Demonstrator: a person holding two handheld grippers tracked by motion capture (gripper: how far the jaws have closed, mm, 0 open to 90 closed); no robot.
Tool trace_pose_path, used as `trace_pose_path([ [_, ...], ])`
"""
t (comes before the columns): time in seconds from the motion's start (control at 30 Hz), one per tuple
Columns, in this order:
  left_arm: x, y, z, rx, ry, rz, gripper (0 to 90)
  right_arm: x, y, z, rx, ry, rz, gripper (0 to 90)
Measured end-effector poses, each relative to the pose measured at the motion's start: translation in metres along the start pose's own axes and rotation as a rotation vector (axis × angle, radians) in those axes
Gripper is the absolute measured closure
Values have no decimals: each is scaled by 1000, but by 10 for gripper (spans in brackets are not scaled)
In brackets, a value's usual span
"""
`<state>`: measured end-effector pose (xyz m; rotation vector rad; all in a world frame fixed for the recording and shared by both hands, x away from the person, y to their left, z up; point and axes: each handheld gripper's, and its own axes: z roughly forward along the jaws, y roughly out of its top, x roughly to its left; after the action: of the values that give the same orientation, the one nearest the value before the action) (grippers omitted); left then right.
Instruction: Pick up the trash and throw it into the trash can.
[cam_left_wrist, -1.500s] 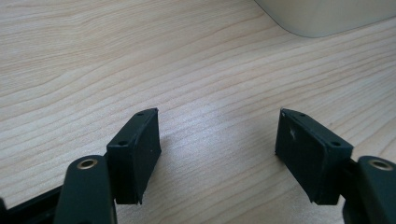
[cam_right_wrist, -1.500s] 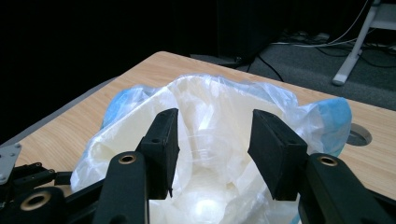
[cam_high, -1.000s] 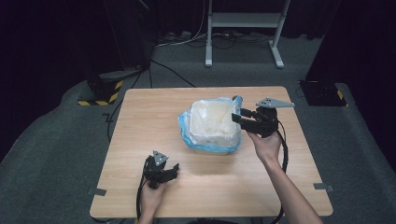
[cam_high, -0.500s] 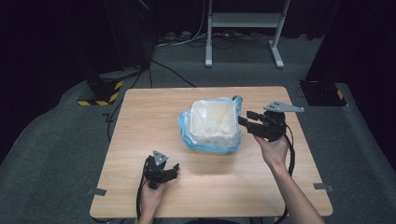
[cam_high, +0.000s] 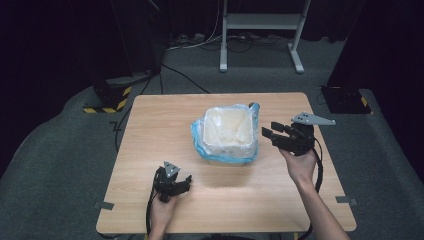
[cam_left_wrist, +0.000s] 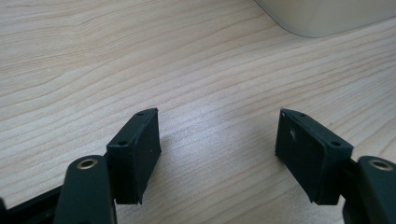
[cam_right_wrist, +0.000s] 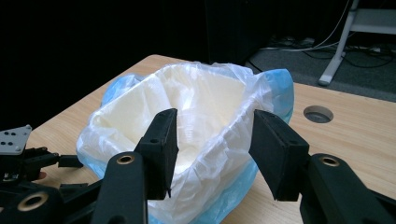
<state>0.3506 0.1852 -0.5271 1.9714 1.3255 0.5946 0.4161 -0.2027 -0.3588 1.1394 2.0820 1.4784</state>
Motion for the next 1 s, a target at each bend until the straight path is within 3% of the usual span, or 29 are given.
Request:
trace_pose_path([
  [1.0, 0, 0, 0, -1, -1, -3, 304, -2, -31, -27, -12, 1, 21, 507],
])
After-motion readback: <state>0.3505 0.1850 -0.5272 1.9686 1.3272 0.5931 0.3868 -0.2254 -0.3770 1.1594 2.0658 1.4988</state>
